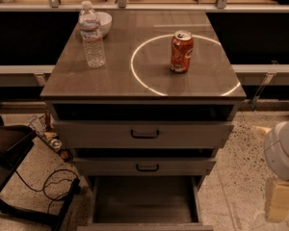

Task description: Close bottom drawer

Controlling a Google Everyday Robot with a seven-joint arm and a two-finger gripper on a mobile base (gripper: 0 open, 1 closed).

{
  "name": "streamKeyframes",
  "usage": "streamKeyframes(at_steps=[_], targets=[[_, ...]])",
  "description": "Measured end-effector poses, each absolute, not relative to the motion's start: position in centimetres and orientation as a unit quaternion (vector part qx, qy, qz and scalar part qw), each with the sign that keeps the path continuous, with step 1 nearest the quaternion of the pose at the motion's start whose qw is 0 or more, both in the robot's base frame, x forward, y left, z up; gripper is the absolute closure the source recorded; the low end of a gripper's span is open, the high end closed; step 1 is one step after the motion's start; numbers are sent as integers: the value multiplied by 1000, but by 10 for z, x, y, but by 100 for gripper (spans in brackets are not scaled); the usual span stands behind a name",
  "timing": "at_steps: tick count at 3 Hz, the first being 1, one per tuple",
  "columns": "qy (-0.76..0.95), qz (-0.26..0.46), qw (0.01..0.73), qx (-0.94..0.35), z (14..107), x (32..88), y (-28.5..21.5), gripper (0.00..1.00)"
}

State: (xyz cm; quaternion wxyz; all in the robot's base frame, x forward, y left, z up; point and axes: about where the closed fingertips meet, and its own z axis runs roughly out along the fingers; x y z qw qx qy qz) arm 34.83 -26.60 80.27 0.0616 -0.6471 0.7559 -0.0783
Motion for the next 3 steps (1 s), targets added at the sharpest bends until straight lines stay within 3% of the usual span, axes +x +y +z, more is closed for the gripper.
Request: streamKeyframes(at_steps=[3], targets=[[773, 25, 79, -629, 624, 349, -243, 0]])
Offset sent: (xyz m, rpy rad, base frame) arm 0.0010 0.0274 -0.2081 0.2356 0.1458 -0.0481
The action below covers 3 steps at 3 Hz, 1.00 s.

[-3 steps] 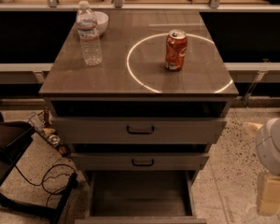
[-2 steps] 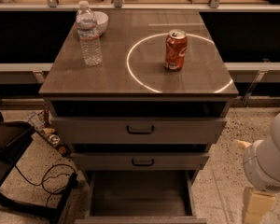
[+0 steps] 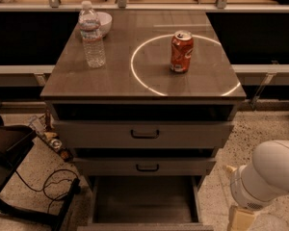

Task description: Close bottom drawer

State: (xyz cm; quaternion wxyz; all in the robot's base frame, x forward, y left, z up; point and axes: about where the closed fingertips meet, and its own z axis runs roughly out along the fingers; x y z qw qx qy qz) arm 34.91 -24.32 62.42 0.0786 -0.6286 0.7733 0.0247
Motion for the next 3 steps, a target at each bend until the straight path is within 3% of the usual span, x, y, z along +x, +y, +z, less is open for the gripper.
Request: streamKeyframes(at_steps=[3], targets=[[761, 11, 98, -641, 569, 330, -245, 0]])
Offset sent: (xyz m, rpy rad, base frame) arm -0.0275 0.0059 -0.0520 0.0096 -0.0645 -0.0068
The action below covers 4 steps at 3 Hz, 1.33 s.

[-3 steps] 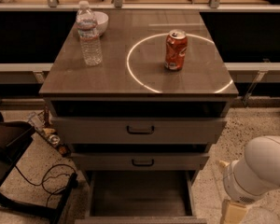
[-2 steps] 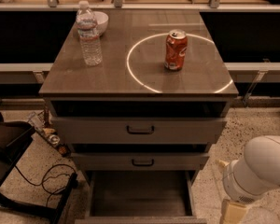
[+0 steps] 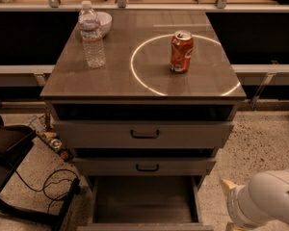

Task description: Close bottom drawer

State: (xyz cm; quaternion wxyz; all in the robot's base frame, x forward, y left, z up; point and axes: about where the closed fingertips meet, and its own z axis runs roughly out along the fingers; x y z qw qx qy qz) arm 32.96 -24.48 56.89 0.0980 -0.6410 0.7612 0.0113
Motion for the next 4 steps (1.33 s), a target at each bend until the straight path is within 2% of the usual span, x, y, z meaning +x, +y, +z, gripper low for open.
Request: streamKeyframes(at_steps=[2, 3, 4], targets=[[725, -10, 75, -684, 501, 322, -247, 0], [715, -18, 57, -697, 478, 319, -247, 19], [714, -23, 56, -698, 478, 320, -248, 43]])
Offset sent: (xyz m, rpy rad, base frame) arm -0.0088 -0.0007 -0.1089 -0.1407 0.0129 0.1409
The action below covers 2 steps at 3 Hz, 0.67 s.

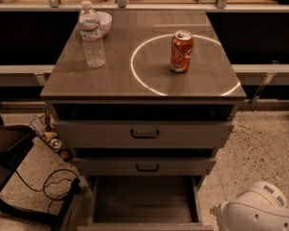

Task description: Close bottom drawer

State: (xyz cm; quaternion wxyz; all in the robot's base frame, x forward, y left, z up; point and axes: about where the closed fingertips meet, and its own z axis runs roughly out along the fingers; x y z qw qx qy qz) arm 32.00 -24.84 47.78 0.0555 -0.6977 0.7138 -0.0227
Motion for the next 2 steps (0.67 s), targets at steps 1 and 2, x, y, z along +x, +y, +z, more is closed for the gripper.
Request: streamKeyframes(at_steps=[1, 2], targets=[[714, -23, 55, -698, 478, 320, -249, 65], [714, -23, 55, -698, 478, 320, -249, 89]])
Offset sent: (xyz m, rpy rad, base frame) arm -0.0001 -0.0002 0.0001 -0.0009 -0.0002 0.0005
